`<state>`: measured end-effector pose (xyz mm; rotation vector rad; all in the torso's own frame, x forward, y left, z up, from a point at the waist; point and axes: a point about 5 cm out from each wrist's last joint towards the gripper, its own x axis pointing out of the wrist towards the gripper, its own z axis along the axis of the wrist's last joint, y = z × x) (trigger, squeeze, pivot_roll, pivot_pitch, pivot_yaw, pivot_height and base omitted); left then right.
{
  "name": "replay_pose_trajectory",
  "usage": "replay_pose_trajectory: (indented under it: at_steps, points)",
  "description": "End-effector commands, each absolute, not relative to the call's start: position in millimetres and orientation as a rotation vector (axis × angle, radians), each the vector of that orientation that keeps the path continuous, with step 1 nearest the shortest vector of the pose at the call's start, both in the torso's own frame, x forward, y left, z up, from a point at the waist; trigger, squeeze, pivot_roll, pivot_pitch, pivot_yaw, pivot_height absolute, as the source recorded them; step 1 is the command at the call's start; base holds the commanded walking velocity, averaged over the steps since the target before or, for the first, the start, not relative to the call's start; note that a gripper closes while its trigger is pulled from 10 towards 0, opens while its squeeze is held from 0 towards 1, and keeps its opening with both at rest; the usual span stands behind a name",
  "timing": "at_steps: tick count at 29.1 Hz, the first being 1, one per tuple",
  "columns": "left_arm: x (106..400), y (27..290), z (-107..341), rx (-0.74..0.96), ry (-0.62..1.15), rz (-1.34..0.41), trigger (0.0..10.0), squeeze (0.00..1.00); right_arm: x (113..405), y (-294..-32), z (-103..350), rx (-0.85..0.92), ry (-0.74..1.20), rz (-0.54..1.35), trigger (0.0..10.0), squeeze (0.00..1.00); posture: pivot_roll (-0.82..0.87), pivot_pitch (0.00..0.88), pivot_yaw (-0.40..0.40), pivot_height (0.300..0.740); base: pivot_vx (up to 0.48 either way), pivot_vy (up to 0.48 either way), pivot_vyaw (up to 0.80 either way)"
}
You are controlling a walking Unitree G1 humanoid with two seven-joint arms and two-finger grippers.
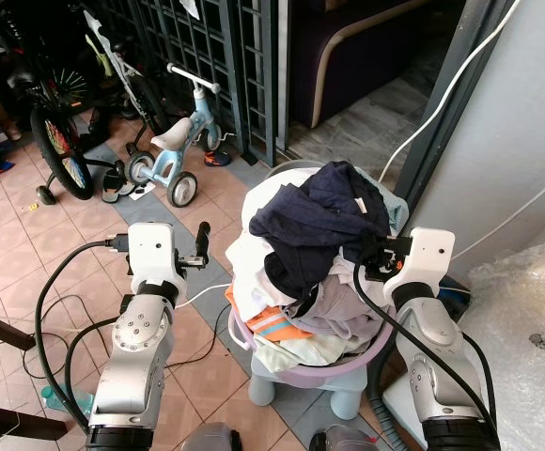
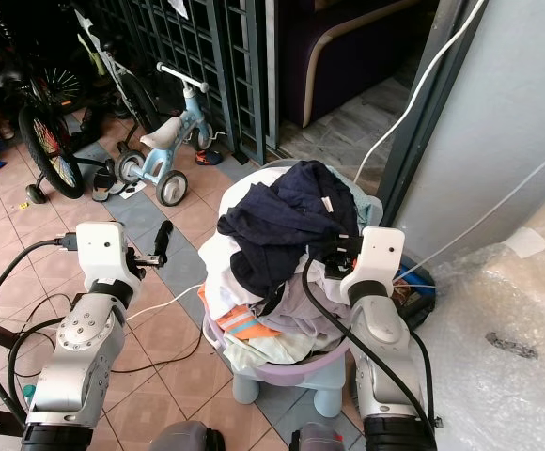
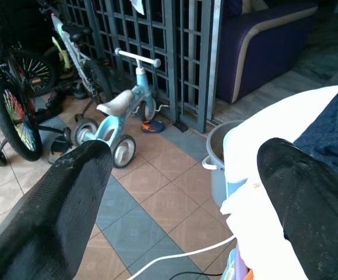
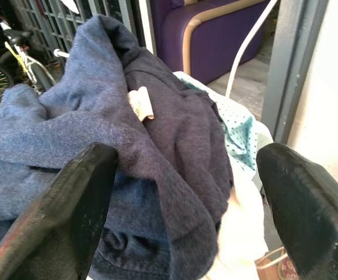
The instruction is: Clothes washing
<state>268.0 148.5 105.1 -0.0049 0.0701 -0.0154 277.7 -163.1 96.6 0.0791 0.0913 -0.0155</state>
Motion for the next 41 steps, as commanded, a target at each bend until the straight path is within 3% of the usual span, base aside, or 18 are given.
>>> replay_pose_trajectory:
  at_steps: [1,7,16,17,18,41]
  points:
    - [269.7,152.6,106.7,-0.012,0.073,-0.002,10.0,0.0,283.3,-155.5,103.8,0.08,0.07,0.031,10.0,0.0,0.03,0.071,0.045,0.74,0.0,0.0,0.0]
    - [271.3,155.6,108.8,-0.024,0.069,0.03,10.0,0.0,297.6,-130.6,111.1,-0.128,0.053,0.251,10.0,0.0,0.05,0.066,0.013,0.74,0.0,0.0,0.0]
    - [270.1,152.3,105.1,-0.017,0.101,0.03,10.0,0.0,310.0,-147.1,92.1,-0.264,0.192,0.146,9.8,0.0,0.04,0.069,-0.001,0.74,0.0,0.0,0.0]
    - [270.1,152.1,104.8,-0.018,0.103,0.029,10.0,0.0,310.6,-148.8,91.0,-0.267,0.202,0.134,4.3,0.0,0.04,0.069,-0.001,0.74,0.0,0.0,0.0]
    - [270.1,151.9,104.5,-0.018,0.105,0.028,10.0,0.0,311.0,-149.9,90.2,-0.271,0.208,0.127,0.0,0.0,0.04,0.069,-0.002,0.74,0.0,0.0,0.0]
    - [267.6,149.7,103.2,-0.03,0.124,0.025,10.0,0.0,304.8,-140.9,80.4,-0.157,0.271,0.142,0.0,0.0,0.05,0.086,-0.017,0.74,0.0,0.0,0.0]
